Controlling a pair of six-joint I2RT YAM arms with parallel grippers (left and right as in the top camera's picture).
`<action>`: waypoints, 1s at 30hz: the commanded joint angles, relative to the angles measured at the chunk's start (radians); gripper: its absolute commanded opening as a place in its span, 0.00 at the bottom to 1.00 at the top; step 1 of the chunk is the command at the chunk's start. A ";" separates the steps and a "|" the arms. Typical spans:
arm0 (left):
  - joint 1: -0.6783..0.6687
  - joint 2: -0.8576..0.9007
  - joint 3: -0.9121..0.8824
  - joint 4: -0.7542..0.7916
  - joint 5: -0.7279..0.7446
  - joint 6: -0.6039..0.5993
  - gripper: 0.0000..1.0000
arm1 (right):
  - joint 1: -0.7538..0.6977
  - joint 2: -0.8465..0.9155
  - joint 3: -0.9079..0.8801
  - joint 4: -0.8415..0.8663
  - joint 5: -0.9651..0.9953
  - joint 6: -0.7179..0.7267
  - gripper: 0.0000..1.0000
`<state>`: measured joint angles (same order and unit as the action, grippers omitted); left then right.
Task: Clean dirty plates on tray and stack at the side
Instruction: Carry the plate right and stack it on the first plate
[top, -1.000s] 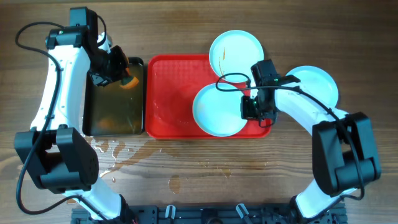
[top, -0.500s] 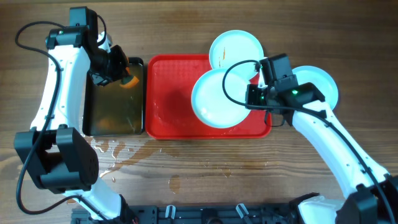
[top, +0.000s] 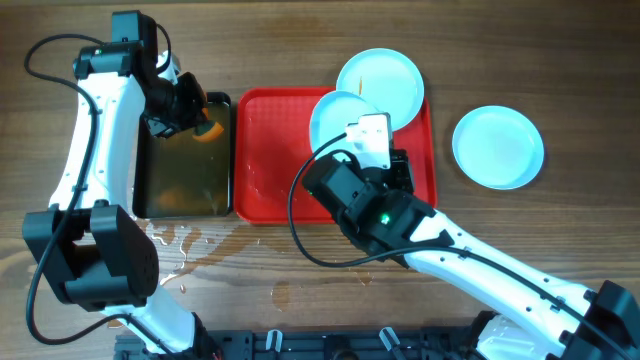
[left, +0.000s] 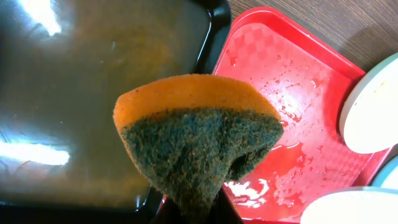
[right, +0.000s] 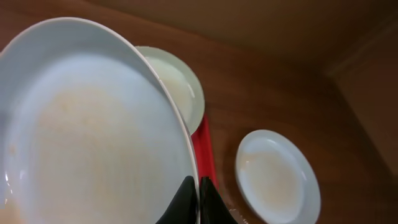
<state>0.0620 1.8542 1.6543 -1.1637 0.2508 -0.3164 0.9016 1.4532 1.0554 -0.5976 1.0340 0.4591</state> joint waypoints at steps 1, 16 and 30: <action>0.001 0.001 -0.001 0.000 -0.010 -0.005 0.04 | 0.001 -0.004 0.009 0.014 0.053 0.007 0.04; 0.001 0.001 -0.001 0.001 -0.010 -0.005 0.04 | -1.165 -0.163 -0.019 -0.103 -0.900 0.089 0.04; 0.001 0.001 -0.001 0.007 -0.010 -0.006 0.04 | -1.256 0.099 0.126 -0.163 -1.077 0.014 0.34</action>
<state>0.0620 1.8542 1.6539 -1.1599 0.2504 -0.3164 -0.3565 1.6184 1.0721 -0.7425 0.0772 0.5026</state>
